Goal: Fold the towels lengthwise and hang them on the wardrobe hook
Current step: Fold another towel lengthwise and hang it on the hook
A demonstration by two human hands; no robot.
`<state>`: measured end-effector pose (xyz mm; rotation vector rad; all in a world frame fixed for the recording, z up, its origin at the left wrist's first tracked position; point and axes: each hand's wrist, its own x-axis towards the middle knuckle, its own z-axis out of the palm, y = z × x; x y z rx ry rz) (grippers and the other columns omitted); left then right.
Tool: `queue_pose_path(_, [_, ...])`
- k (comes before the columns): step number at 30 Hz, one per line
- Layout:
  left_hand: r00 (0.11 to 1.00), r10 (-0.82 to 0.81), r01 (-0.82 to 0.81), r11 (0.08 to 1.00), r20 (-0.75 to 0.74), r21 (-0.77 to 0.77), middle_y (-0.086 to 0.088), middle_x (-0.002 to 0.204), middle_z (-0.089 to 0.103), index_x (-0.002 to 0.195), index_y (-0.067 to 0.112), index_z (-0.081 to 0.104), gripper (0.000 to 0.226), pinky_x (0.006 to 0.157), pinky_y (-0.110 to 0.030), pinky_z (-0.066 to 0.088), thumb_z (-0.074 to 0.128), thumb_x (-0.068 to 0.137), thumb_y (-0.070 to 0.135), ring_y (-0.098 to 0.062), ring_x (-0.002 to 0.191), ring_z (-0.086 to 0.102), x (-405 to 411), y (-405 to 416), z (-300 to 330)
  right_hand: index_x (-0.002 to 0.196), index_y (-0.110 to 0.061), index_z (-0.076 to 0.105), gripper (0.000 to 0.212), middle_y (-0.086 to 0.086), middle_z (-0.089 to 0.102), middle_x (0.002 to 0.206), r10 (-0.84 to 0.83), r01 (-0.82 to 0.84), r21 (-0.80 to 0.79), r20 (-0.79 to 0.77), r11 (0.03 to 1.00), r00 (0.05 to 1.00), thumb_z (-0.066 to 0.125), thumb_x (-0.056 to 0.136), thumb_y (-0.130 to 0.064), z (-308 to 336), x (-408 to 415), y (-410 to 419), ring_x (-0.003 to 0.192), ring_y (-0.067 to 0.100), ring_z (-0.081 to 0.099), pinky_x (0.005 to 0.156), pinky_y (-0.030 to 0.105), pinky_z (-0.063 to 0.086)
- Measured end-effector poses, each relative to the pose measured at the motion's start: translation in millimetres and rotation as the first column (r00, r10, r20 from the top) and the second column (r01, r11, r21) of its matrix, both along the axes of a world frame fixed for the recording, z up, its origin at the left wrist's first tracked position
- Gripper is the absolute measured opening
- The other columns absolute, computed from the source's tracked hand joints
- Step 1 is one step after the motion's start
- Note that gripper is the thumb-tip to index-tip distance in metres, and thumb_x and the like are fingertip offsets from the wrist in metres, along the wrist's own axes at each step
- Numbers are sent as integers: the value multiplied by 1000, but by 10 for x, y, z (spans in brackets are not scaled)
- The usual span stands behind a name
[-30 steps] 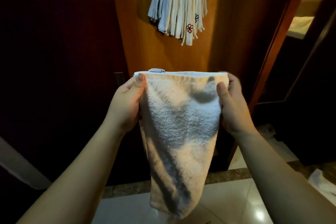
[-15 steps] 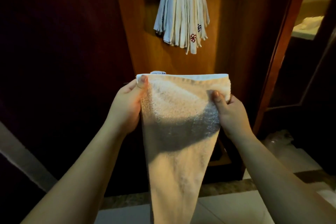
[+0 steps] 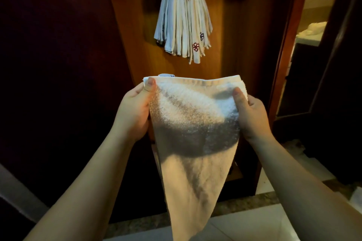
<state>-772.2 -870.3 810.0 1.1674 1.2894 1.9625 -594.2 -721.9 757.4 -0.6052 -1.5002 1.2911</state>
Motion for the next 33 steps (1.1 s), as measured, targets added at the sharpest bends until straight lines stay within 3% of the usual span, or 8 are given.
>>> queue_pose_path(5, [999, 33, -33, 999, -41, 1, -6, 92, 74, 114, 4, 66, 43, 67, -24, 55, 45, 94, 36, -17, 84, 70, 50, 44, -5, 87, -16, 70, 47, -4, 73, 74, 55, -55, 8, 68, 998, 996, 55, 75, -58, 5, 26, 84, 68, 4, 70, 58, 13, 51])
queue_pose_path(9, [993, 88, -88, 996, -77, 5, -6, 94, 74, 112, 8, 68, 40, 73, -27, 56, 46, 95, 36, -19, 87, 69, 26, 38, 7, 71, -7, 69, 58, -5, 65, 58, -79, 72, 94, 66, 993, 995, 52, 75, -63, 19, -6, 98, 55, 6, 62, 53, 21, 47])
queue_pose_path(13, [989, 112, -111, 994, -100, 19, -9, 98, 73, 113, 7, 68, 38, 77, -30, 57, 43, 101, 33, -22, 90, 70, 44, 26, 31, 57, -19, 57, 44, -16, 58, 47, -149, 151, 129, -26, 980, 989, 55, 80, -56, 27, -39, 81, 46, -4, 53, 45, 11, 37])
queue_pose_path(16, [993, 88, -88, 996, -81, 5, -5, 93, 74, 106, 13, 72, 35, 73, -27, 57, 41, 103, 29, -18, 86, 70, 58, 26, 26, 63, -19, 63, 44, -14, 62, 52, -128, 138, 89, -107, 986, 986, 57, 88, -55, -31, -42, 88, 51, -2, 58, 48, 12, 41])
queue_pose_path(21, [998, 53, -51, 998, -44, 32, -7, 95, 75, 109, 8, 68, 34, 73, -28, 57, 45, 97, 30, -20, 89, 71, 85, 51, -9, 63, -19, 64, 40, -14, 65, 54, -98, 105, 86, -83, 991, 992, 55, 79, -54, -26, -8, 89, 52, -2, 61, 49, 15, 44])
queue_pose_path(25, [999, 39, -38, 998, -33, 51, -7, 94, 75, 109, 9, 68, 35, 71, -27, 57, 46, 95, 32, -20, 87, 72, 76, 24, 10, 82, -20, 69, 44, -12, 73, 71, 101, -103, 69, 33, 992, 994, 68, 74, -63, 64, 28, 159, 68, 3, 69, 62, 21, 52])
queue_pose_path(28, [998, 26, -24, 999, -52, 45, -6, 92, 75, 108, 10, 68, 34, 68, -26, 56, 45, 95, 31, -18, 84, 72, 70, -14, 32, 104, -19, 70, 78, 0, 77, 99, 332, -332, -24, 127, 943, 935, 79, 52, -77, 109, 71, 218, 92, 18, 74, 75, 29, 58])
queue_pose_path(33, [993, 24, -23, 1000, -115, 11, -7, 99, 75, 110, 13, 70, 35, 74, -28, 57, 47, 95, 34, -21, 91, 72, 49, -93, 18, 113, -17, 67, 87, 8, 75, 108, 426, -421, -87, 48, 903, 904, 83, 49, -74, 79, 124, 213, 101, 26, 72, 79, 33, 59])
